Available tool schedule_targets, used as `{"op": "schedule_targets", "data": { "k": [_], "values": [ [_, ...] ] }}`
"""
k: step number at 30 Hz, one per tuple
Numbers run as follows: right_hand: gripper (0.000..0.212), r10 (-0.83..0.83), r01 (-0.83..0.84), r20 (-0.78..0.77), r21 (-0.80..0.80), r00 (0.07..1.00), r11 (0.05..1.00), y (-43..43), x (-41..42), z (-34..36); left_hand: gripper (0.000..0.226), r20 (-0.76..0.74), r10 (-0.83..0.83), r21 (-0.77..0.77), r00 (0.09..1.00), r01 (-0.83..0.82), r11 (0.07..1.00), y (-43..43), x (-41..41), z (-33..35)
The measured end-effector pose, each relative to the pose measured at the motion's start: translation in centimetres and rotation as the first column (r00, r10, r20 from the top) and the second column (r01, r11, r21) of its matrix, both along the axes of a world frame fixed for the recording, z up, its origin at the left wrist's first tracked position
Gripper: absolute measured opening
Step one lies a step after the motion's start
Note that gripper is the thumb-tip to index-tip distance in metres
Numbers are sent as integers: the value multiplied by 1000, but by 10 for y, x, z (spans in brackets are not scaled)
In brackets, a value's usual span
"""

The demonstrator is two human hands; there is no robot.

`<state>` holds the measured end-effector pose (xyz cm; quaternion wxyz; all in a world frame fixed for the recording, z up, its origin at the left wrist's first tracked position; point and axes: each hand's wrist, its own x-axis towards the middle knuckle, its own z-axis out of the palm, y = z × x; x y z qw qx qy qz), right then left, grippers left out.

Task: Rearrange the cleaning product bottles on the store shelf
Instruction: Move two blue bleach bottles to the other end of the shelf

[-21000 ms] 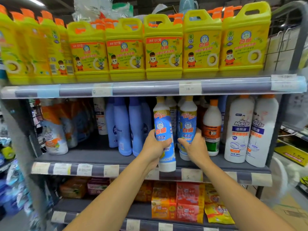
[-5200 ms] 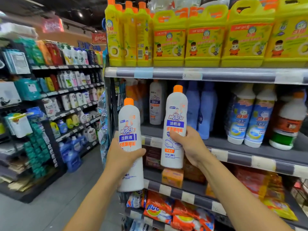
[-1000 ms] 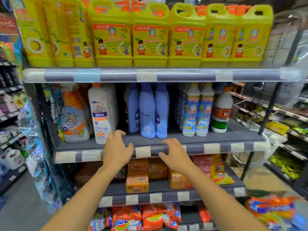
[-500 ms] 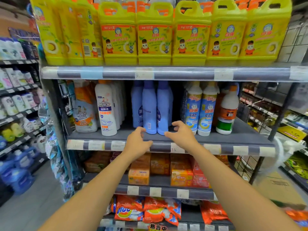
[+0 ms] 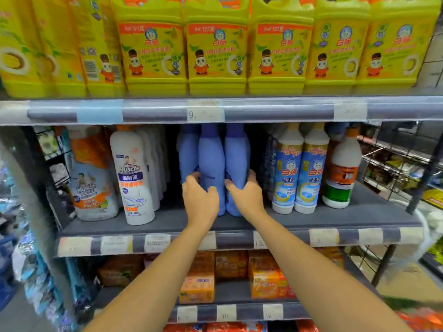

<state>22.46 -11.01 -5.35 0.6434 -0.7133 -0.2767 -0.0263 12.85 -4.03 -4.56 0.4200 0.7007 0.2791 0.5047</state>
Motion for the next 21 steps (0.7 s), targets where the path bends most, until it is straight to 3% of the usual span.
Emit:
{"op": "schedule_targets", "data": {
  "k": [4, 8, 14, 17, 21],
  "values": [
    [52, -92, 96, 89, -37, 992, 995, 5, 3, -7, 35, 97, 47, -39, 994, -43, 998, -2, 19, 0],
    [63, -71, 79, 117, -70, 991, 994, 8, 6, -14, 40, 153, 104, -26, 983, -101, 995, -5, 29, 0],
    [58, -9, 20, 133, -86, 991, 996, -2, 10, -11, 55, 255, 43, -111, 966, -14, 994, -7, 25, -1],
    [53, 38, -28, 100, -93, 994, 995, -14, 10, -3, 52, 209, 15, -149, 978, 17, 989, -4, 23, -2],
    [46, 83, -76, 49, -130, 995, 989, -38, 6, 11, 65, 127, -28, -133, 992, 45, 990, -5, 26, -6]
  ]
}}
